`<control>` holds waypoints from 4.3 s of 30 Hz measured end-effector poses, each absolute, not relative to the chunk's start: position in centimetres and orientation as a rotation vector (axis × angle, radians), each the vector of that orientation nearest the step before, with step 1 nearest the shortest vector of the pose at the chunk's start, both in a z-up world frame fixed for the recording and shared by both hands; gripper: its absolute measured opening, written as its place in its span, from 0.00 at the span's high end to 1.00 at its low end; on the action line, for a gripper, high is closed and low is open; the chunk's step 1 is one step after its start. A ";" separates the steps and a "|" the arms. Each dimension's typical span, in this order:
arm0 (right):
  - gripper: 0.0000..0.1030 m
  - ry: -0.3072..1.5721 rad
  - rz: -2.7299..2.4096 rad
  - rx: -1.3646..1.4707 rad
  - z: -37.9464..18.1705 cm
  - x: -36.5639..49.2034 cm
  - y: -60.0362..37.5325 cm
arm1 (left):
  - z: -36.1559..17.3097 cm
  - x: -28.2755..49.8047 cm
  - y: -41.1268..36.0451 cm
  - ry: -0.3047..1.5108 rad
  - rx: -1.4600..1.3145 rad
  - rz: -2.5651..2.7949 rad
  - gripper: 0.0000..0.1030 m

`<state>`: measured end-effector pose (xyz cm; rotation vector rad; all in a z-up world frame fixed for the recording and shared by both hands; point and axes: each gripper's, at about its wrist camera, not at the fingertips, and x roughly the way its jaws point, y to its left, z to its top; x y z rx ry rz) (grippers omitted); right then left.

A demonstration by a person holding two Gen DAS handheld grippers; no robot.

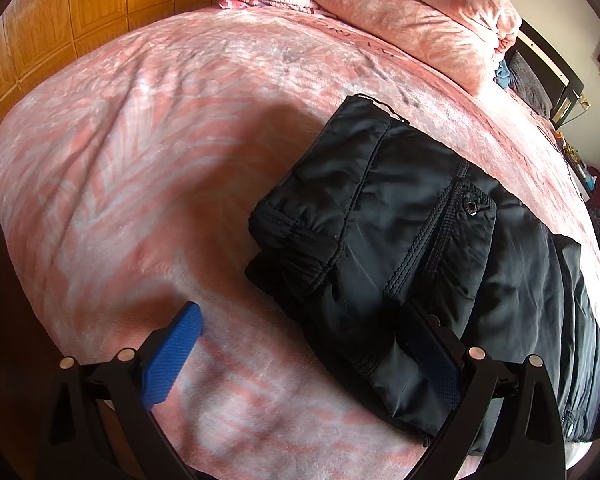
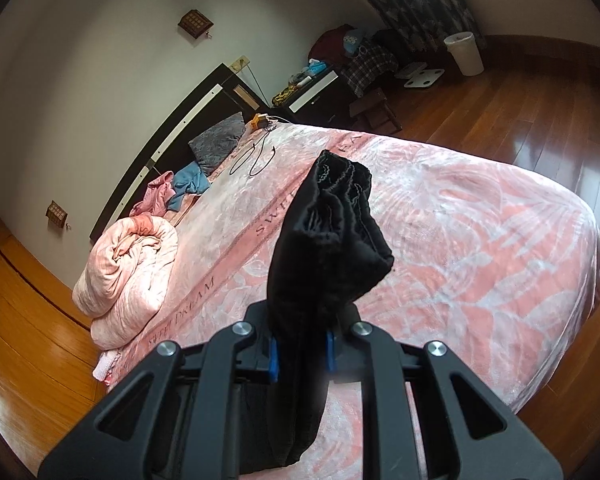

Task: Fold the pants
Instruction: 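Lift the held pant leg up off the bed with the right tool, then swing the held pant leg over onto the folded pants with the right tool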

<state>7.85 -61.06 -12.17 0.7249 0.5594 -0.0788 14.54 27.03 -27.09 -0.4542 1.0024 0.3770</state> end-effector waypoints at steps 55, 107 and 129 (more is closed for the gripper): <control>0.86 0.511 -0.028 0.134 -3.0 9.0 -40.9 | -27.2 13.5 27.1 0.998 -0.490 0.340 0.04; 0.86 0.521 0.054 -0.349 -6.3 10.5 -25.4 | -27.7 13.3 27.6 0.991 -0.527 0.326 0.03; 0.86 0.503 0.033 -0.711 -11.6 9.4 -17.5 | -27.7 13.2 27.7 0.988 -0.542 0.319 0.04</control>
